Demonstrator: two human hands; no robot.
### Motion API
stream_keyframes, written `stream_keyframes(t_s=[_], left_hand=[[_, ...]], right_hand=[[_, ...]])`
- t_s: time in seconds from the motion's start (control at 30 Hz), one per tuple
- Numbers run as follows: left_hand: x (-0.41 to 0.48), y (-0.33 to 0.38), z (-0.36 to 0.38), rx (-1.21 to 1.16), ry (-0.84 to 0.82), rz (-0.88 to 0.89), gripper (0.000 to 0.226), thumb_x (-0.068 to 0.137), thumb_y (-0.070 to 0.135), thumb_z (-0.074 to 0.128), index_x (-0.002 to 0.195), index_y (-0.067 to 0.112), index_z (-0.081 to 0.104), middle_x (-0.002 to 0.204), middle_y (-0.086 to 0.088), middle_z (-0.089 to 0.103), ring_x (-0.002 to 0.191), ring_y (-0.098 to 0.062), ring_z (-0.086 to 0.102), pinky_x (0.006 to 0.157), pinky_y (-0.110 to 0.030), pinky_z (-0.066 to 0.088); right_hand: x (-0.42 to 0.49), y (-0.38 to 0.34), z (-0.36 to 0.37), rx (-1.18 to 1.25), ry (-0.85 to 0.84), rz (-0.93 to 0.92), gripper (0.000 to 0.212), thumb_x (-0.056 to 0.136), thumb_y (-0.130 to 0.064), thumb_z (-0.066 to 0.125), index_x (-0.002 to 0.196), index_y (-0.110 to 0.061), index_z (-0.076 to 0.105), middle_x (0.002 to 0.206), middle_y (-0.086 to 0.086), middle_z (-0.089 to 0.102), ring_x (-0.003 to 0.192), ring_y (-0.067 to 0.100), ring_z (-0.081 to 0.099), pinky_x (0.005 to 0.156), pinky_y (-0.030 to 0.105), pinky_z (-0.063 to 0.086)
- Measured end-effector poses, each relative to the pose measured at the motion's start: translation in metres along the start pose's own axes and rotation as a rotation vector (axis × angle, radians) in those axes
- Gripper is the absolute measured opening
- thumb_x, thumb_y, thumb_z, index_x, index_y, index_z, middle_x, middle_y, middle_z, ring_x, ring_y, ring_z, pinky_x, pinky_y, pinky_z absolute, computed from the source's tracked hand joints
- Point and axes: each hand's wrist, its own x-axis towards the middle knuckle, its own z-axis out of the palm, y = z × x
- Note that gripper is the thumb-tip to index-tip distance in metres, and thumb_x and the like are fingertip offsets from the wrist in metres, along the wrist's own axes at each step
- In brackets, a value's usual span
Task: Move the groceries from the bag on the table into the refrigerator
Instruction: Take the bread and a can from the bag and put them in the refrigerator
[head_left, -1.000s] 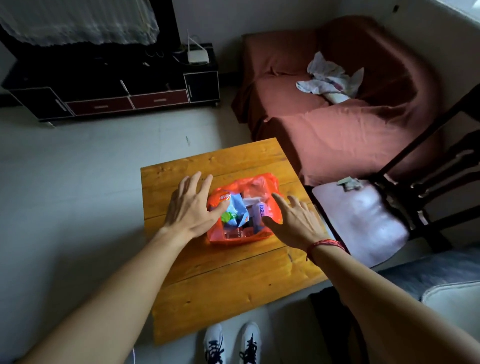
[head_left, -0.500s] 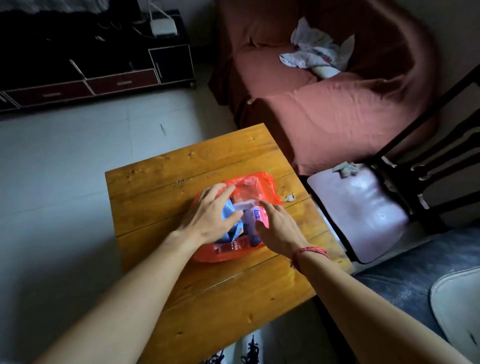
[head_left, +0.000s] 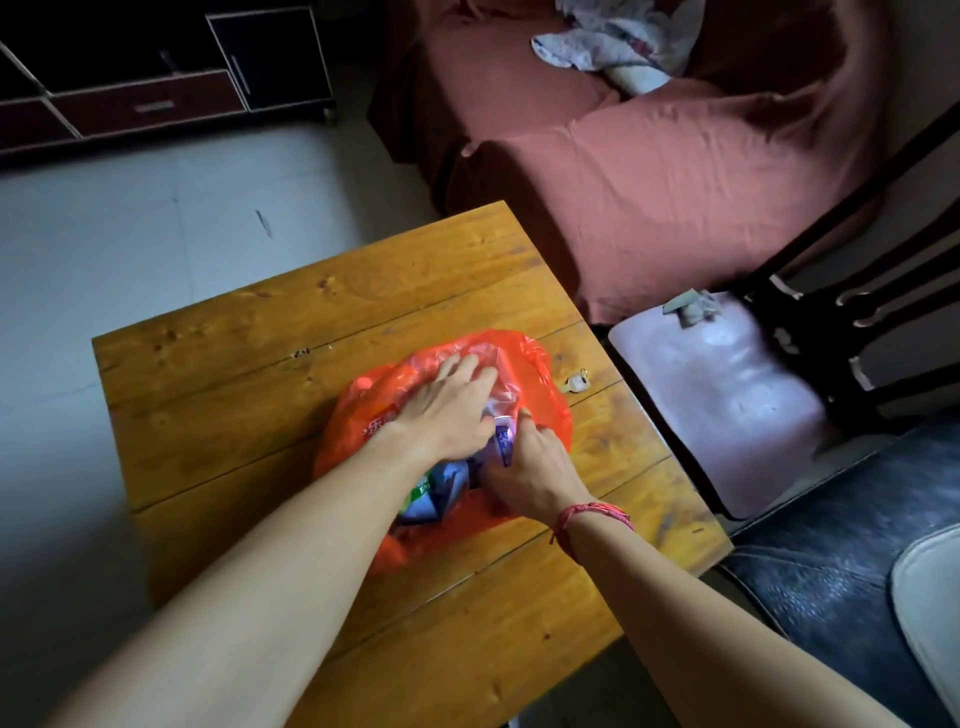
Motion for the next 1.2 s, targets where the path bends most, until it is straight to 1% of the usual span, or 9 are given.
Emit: stream_keyframes(t_s=[0.13,0.3,0.4,0.53,0.8,1.0,1.07,1.13,1.2], left_hand=[[0.004,-0.001,0.003,0.138,0.067,-0.047,0.062,0.080,0.024,0.061,0.136,0.009,0.039,0.156,-0.017,0.018,0.148,-0.035,0.006,0.111,-0.054,0.029],[0.003,0.010,0.007,0.091,0.325,0.206,0.035,0.074,0.003,0.056,0.109,0.001,0.060,0.123,-0.016,0.054,0.121,-0.034,0.047,0.087,-0.047,0.052],[0.002,0.014,0.010,0.018,0.272,0.221,0.028,0.077,-0.004,0.052,0.104,0.001,0.061,0.115,-0.013,0.057,0.115,-0.031,0.050,0.085,-0.044,0.053],[0.007,0.004,0.009,0.147,0.121,0.065,0.047,0.079,0.000,0.056,0.125,0.001,0.048,0.135,-0.016,0.042,0.133,-0.031,0.035,0.096,-0.041,0.049],[0.027,0.003,0.010,0.330,-0.100,-0.103,0.086,0.073,0.017,0.067,0.147,0.007,0.024,0.153,-0.026,0.015,0.141,-0.047,0.017,0.109,-0.060,0.027],[0.035,-0.011,0.015,0.347,-0.053,-0.147,0.074,0.076,0.034,0.076,0.134,0.012,0.037,0.137,-0.028,0.038,0.128,-0.043,0.037,0.104,-0.051,0.035],[0.035,-0.015,0.011,0.325,-0.056,-0.162,0.076,0.070,0.039,0.082,0.128,0.013,0.039,0.130,-0.027,0.044,0.123,-0.042,0.042,0.102,-0.048,0.037],[0.034,-0.018,0.005,0.267,-0.041,-0.147,0.078,0.065,0.042,0.086,0.123,0.013,0.043,0.123,-0.024,0.049,0.118,-0.041,0.047,0.097,-0.046,0.040],[0.033,-0.020,-0.002,0.205,-0.009,-0.128,0.080,0.062,0.037,0.089,0.124,0.013,0.045,0.117,-0.021,0.053,0.112,-0.040,0.052,0.086,-0.044,0.044]], right_hand=[[0.008,0.003,0.007,-0.054,-0.007,0.027,0.094,0.078,-0.034,0.065,0.153,-0.006,0.016,0.113,0.016,0.060,0.099,0.035,0.062,0.072,0.035,0.052],[0.013,0.002,0.012,-0.077,0.011,0.056,0.093,0.076,-0.037,0.067,0.150,-0.013,0.018,0.098,0.012,0.062,0.089,0.035,0.064,0.069,0.041,0.055],[0.013,0.000,0.014,-0.094,0.018,0.047,0.087,0.078,-0.038,0.066,0.148,-0.018,0.018,0.097,0.012,0.064,0.087,0.036,0.065,0.071,0.043,0.056],[0.015,0.002,0.019,-0.124,0.036,0.030,0.086,0.079,-0.038,0.064,0.149,-0.022,0.017,0.094,0.011,0.066,0.087,0.037,0.066,0.068,0.040,0.053],[0.024,0.010,0.032,-0.169,0.102,0.036,0.087,0.081,-0.037,0.063,0.150,-0.020,0.013,0.102,0.016,0.063,0.094,0.040,0.063,0.068,0.041,0.050],[0.022,0.013,0.028,-0.187,0.113,0.022,0.088,0.085,-0.046,0.062,0.151,-0.017,0.012,0.101,0.014,0.064,0.092,0.038,0.063,0.065,0.039,0.049],[0.021,0.012,0.025,-0.175,0.085,0.019,0.079,0.080,-0.043,0.068,0.140,-0.011,0.027,0.100,0.013,0.064,0.090,0.037,0.063,0.065,0.038,0.050],[0.020,0.014,0.021,-0.142,0.062,0.033,0.056,0.075,-0.039,0.072,0.114,-0.011,0.043,0.098,0.010,0.062,0.087,0.034,0.061,0.065,0.037,0.049],[0.020,0.017,0.017,-0.068,0.038,0.059,0.045,0.071,-0.034,0.074,0.095,-0.013,0.043,0.094,0.006,0.058,0.082,0.028,0.056,0.062,0.034,0.045]])
